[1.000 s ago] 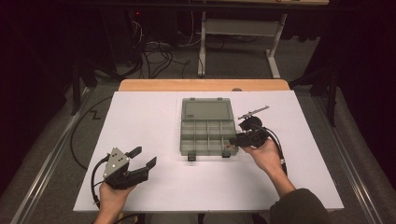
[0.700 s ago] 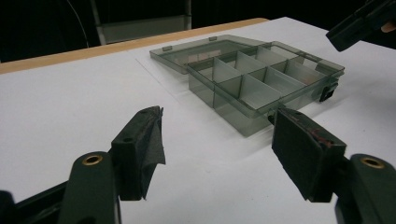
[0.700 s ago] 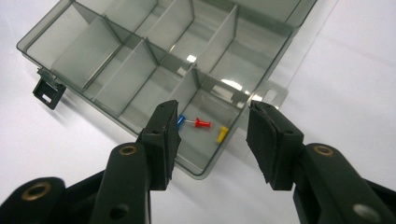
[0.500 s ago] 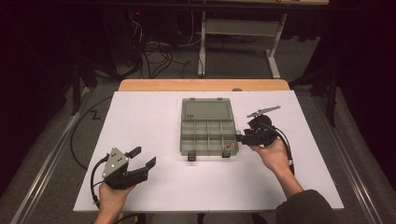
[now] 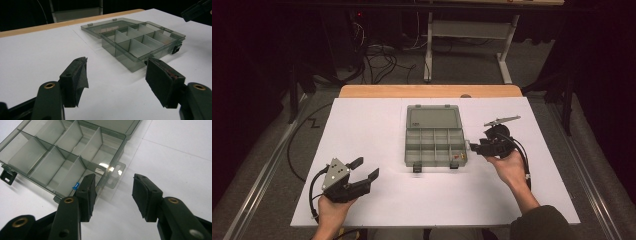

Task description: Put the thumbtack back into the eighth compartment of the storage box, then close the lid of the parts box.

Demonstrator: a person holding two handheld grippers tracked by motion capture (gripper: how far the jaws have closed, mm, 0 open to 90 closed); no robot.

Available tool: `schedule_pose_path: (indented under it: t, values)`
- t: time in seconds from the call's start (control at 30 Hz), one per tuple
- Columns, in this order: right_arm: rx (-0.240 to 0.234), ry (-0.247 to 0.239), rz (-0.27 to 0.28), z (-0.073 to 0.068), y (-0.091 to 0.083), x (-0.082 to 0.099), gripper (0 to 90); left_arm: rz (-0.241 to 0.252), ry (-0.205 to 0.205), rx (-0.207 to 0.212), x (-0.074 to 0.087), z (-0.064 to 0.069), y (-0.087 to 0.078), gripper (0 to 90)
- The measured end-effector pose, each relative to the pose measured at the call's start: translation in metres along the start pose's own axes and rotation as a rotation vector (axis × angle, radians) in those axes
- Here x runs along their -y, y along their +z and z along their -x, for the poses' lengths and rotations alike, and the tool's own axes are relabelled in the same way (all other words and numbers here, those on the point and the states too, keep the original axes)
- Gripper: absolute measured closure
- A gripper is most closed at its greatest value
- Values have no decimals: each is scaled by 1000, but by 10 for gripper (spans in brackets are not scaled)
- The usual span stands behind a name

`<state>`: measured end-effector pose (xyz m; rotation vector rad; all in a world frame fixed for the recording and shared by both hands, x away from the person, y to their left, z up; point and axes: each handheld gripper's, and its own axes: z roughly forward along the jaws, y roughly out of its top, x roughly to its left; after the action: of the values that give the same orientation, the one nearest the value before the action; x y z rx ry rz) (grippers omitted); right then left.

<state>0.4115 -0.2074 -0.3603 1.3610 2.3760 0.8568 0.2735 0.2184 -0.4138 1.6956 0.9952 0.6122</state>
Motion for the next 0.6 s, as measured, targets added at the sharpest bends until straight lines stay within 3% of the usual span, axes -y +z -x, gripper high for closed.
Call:
schedule_pose_path:
  t: [0.27, 0.6]
  values:
    - [-2, 21, 13, 1, 2, -3, 592, 1, -1, -1, 0, 0, -1, 338]
    - [-21, 33, -14, -1, 14, -8, 640, -3, 15, -2, -1, 2, 0, 337]
